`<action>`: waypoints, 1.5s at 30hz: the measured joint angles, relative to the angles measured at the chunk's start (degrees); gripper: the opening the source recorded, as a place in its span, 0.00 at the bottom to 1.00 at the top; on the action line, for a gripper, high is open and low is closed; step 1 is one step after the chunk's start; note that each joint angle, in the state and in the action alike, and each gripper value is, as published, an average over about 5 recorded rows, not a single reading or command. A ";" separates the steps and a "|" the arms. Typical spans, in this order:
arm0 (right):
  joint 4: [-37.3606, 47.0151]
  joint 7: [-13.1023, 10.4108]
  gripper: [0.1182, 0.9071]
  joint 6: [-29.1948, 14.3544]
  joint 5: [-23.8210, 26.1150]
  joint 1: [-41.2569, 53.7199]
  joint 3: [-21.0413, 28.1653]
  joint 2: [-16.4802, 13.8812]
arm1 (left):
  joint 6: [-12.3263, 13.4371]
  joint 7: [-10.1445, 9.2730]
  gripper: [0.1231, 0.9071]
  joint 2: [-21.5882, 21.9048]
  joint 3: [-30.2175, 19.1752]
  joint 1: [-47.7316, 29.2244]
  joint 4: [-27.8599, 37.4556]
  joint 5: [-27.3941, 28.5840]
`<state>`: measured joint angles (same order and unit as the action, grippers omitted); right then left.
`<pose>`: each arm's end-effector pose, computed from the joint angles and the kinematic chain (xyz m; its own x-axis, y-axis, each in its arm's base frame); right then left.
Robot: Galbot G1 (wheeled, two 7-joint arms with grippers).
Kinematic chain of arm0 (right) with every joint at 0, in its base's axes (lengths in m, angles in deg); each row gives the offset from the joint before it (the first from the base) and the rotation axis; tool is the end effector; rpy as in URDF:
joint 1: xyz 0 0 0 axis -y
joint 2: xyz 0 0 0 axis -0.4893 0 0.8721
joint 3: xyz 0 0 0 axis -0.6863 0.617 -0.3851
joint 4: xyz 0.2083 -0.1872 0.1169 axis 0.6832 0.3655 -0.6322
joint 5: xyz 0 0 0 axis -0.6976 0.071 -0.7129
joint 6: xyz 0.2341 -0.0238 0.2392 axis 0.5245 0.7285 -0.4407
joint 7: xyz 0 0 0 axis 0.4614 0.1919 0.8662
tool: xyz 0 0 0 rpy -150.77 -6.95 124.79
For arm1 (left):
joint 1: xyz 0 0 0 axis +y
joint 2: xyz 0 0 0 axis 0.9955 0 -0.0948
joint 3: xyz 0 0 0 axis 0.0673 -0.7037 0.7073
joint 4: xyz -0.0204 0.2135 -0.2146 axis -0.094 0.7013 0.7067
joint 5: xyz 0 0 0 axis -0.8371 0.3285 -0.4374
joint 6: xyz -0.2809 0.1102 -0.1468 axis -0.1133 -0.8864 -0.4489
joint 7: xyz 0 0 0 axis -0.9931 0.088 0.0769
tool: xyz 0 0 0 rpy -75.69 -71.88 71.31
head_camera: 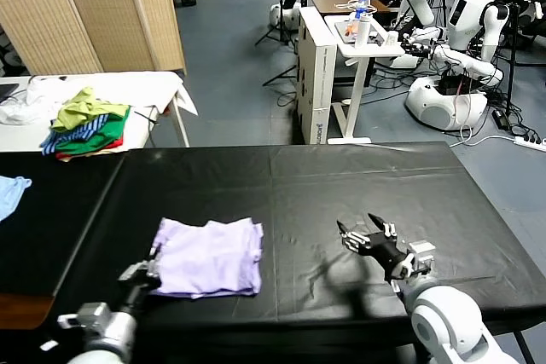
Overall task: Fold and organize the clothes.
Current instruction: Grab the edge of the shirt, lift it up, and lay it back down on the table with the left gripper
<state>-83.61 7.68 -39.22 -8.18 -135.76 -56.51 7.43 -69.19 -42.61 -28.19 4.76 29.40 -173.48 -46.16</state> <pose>0.2388 -0.0421 -0.2044 -0.8964 -0.2583 0.3602 -0.2521 0.9655 0.0650 0.1687 0.1057 -0.2507 -0.9642 -0.0136 0.2648 -0.0302 0.9978 -0.0586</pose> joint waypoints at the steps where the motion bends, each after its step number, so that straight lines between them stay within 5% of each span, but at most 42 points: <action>1: 0.13 0.01 1.00 -0.05 0.04 -0.02 0.06 0.14 | -0.11 0.03 0.07 1.92 1.33 0.45 -0.07 -0.78; 9: 1.22 0.33 1.00 -0.58 0.28 0.17 0.53 0.91 | -0.92 -0.39 0.07 16.25 14.98 6.83 -1.08 -7.50; 16: 1.74 0.58 1.00 -0.89 1.12 -0.12 1.21 1.46 | -4.77 -5.44 0.07 18.13 18.59 8.57 -6.31 -9.40; 23: 0.92 0.60 1.00 -0.90 1.91 -1.81 -0.14 1.17 | -8.03 -9.67 0.07 10.63 5.98 4.16 -14.48 -13.54; 28: 0.61 0.56 1.00 -0.89 3.20 -3.35 -1.10 1.69 | -8.23 -10.48 0.07 3.79 -5.31 1.11 -15.21 -13.88; 35: 0.06 0.32 1.00 -0.39 4.15 -3.97 -1.08 2.26 | -6.51 -9.94 0.07 -5.38 -17.92 -3.23 -9.51 -6.31; 41: -0.44 0.40 1.00 1.38 1.24 -2.89 0.13 1.48 | -5.87 -7.70 0.10 -9.66 -23.10 -3.89 -5.21 -0.95; 45: -0.90 -0.24 1.00 3.19 -2.34 -1.43 2.70 0.49 | -5.48 -5.36 0.38 -10.03 -24.47 -3.08 -4.84 2.15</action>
<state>-84.50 7.44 -36.03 -10.52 -137.19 -53.81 7.92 -74.67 -47.98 -38.22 -19.72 26.32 -178.32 -44.01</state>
